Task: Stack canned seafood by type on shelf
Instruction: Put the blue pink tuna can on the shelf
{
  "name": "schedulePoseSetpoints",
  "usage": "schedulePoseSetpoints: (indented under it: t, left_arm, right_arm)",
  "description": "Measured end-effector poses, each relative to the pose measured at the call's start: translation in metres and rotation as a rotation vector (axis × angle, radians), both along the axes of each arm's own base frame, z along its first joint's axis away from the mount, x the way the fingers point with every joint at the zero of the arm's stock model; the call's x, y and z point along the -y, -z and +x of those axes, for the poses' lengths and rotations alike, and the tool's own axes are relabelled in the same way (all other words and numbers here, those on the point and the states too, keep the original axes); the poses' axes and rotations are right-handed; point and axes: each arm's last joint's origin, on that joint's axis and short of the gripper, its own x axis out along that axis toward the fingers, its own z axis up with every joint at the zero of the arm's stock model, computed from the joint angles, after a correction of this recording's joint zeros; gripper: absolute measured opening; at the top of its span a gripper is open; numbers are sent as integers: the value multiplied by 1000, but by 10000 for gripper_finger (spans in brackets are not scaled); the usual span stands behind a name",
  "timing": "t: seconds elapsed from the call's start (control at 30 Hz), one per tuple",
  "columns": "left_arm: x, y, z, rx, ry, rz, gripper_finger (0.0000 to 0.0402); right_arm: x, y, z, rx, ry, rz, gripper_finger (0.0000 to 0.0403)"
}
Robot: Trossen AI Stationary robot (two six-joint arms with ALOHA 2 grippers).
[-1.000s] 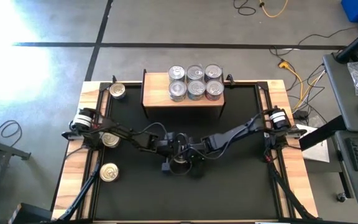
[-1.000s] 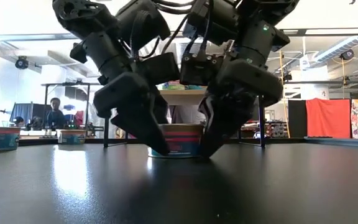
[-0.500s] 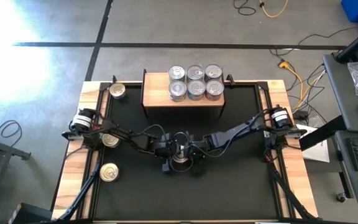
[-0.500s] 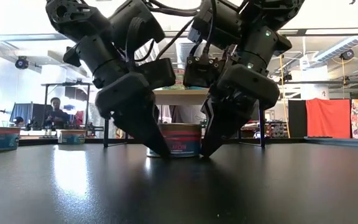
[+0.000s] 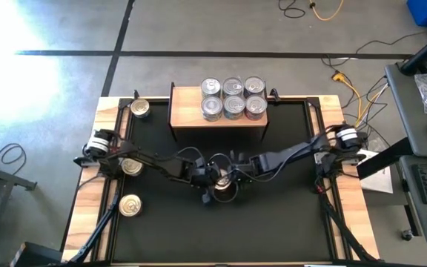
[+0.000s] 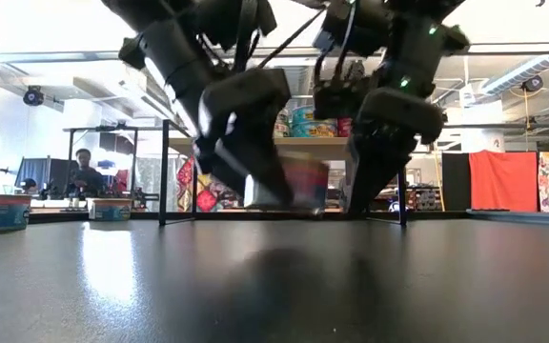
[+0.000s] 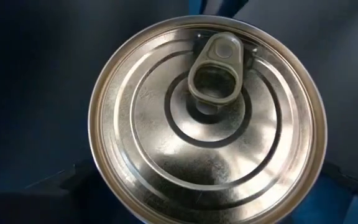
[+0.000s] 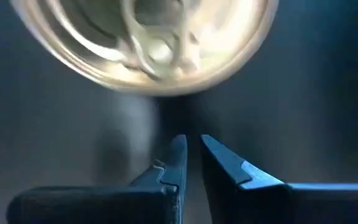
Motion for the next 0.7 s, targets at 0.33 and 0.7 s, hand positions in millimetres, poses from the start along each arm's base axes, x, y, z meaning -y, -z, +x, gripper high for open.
schedulePoseSetpoints:
  t: [0.33, 0.7]
  left_arm:
    - [-19, -84, -38, 70, -217, 147, 343]
    - [-83, -174, -99, 113, -566, 398, 343]
  right_arm:
    - [6, -67, -21, 250, 67, -75, 38]
    - [4, -73, -3, 447, 69, -46, 38]
